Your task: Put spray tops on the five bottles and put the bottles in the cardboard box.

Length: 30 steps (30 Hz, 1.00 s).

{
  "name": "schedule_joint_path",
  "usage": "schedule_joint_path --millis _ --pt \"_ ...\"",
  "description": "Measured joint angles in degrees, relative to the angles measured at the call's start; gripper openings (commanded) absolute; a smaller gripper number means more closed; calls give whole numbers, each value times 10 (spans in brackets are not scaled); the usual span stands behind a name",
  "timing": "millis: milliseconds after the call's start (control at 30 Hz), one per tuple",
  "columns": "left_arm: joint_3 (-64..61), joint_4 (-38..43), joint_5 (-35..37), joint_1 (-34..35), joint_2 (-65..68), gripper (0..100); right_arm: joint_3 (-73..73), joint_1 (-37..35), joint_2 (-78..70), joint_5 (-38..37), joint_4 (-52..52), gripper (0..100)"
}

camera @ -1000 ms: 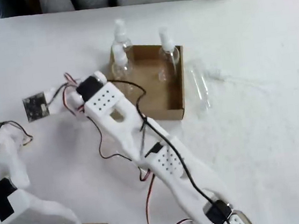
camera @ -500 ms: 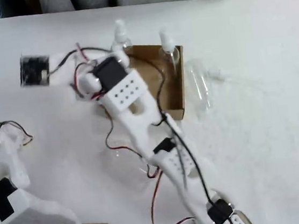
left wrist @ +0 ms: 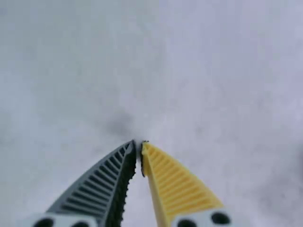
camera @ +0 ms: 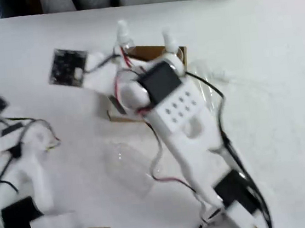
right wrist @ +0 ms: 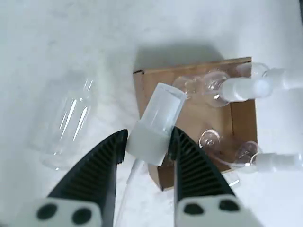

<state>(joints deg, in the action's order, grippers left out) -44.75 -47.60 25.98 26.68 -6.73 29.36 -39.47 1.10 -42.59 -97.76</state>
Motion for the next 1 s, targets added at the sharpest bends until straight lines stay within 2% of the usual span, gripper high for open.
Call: schedule_joint_path --millis 233,367,500,600,700,800,1000 --pt "-103 0 0 -178 -149 42 -257 43 192 2 4 16" --pt "-151 -1 1 -244 -260 50 -367 92 247 2 41 16" --pt "-160 -67 4 -316 -383 146 -432 120 263 2 74 16" --pt "-160 -127 48 -380 -444 197 -449 123 263 2 87 16" --pt "-160 -142 71 -420 -447 183 -454 124 264 2 89 16" --pt "-159 -143 78 -431 -403 202 -454 124 264 -2 91 16" --pt "-121 -155 118 -435 -272 347 -454 127 264 -29 91 16"
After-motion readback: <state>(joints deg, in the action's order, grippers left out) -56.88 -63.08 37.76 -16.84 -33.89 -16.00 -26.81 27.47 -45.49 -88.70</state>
